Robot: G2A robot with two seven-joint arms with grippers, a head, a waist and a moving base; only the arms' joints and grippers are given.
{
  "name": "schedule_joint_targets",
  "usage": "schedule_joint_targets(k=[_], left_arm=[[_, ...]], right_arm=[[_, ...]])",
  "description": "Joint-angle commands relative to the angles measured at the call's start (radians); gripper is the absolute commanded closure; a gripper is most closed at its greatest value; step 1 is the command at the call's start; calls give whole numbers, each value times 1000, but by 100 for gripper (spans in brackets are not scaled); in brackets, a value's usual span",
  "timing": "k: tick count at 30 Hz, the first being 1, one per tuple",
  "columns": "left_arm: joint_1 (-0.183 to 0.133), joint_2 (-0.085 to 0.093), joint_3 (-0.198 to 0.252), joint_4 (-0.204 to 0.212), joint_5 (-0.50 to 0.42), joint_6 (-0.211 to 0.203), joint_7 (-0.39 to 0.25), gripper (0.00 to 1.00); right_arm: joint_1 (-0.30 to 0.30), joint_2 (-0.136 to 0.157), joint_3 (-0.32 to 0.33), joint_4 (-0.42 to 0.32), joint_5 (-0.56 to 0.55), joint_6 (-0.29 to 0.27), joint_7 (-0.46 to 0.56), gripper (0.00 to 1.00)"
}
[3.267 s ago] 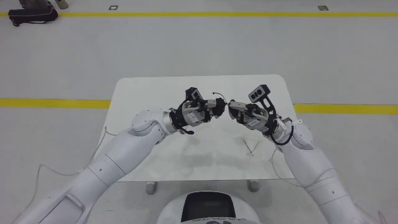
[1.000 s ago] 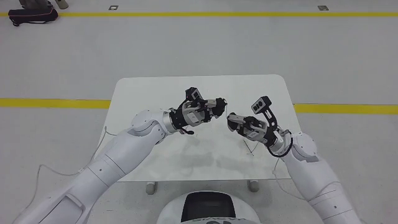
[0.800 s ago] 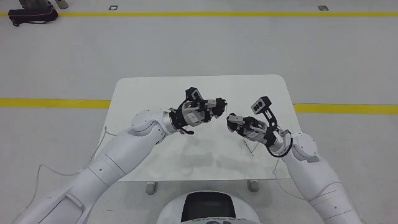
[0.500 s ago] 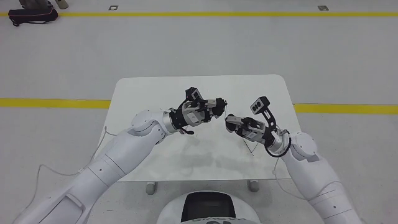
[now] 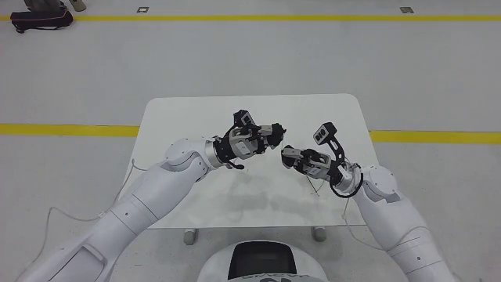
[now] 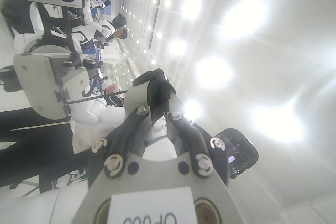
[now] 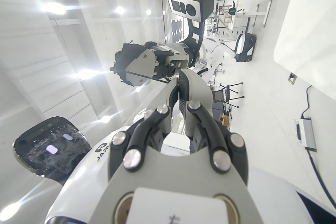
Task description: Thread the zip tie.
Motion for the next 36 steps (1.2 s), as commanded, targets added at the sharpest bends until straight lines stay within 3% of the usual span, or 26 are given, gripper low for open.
schedule_joint_targets(k=[1,20,21,22,33,36], left_arm=[[0,0,0,0,0,0,0,100],[0,0,0,0,0,0,0,100],[0,0,0,0,0,0,0,100],[0,0,0,0,0,0,0,100],[8,-1,0,-6,-5,5,15,100],[34,-2,-15,-18,-45,23,55,100]], right_arm=[[4,0,-2,5,-5,0,1,100],[10,2,18,64,11,-28,-17,100],[8,2,26,62,24,-41,-25,71],[8,2,30,62,27,-48,-33,0],[8,1,31,59,27,-50,-39,0],[-1,8,67,32,-16,-107,-62,0]])
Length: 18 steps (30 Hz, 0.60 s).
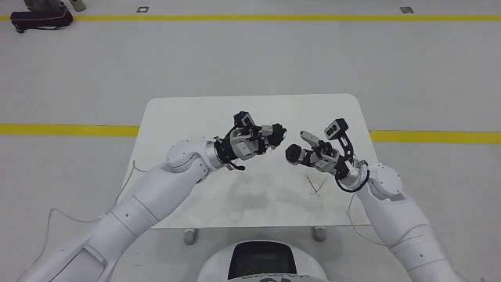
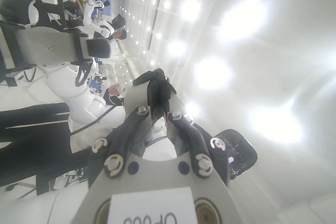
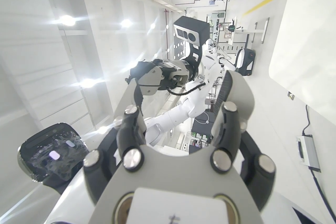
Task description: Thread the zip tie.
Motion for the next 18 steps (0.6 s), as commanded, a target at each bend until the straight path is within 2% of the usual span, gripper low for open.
schedule_joint_targets(k=[1,5,7,9,14,18], left_arm=[[19,-1,-15,-3,-46,17,22,100],[56,-3,-44,6,-140,48,74,100],[74,-5,-59,-1,-178,51,101,100],[70,-2,-65,-16,-122,53,83,100],[70,-2,-65,-16,-122,53,83,100],[87,-3,-78,-36,-118,46,129,100]], right_arm=[[-10,7,30,-16,-54,-46,-8,0],[-27,14,78,-57,-91,-95,-15,0],[-37,15,101,-77,-126,-95,-38,0],[-37,15,101,-77,-126,-95,-38,0],[-37,15,101,-77,-126,-95,-38,0],[-48,15,130,-107,-119,-95,-67,0]])
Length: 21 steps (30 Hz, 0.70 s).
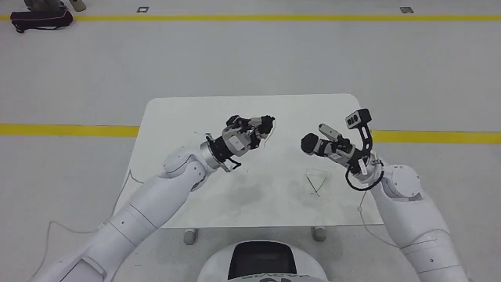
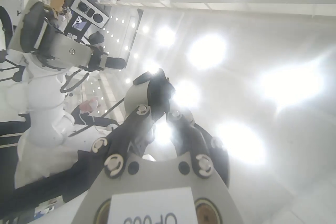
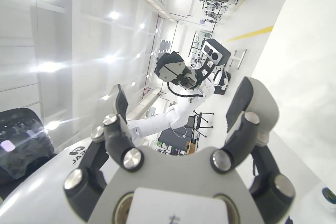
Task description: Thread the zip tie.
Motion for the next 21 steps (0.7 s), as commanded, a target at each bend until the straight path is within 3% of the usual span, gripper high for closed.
schedule_joint_targets(k=[1,6,11,13,21], left_arm=[[20,-2,-16,-15,-36,-8,27,100],[59,-3,-56,-49,-117,-2,85,100],[97,-7,-94,-85,-170,-26,122,100],[110,-7,-106,-97,-166,-41,120,100],[110,-7,-106,-97,-166,-41,120,100]], right_arm=[[-10,1,33,-19,10,0,-4,0],[-40,-4,116,-72,22,0,12,0],[-63,-25,177,-106,30,0,21,0],[-60,-34,176,-101,46,0,45,0],[-58,-35,174,-99,47,0,48,0]])
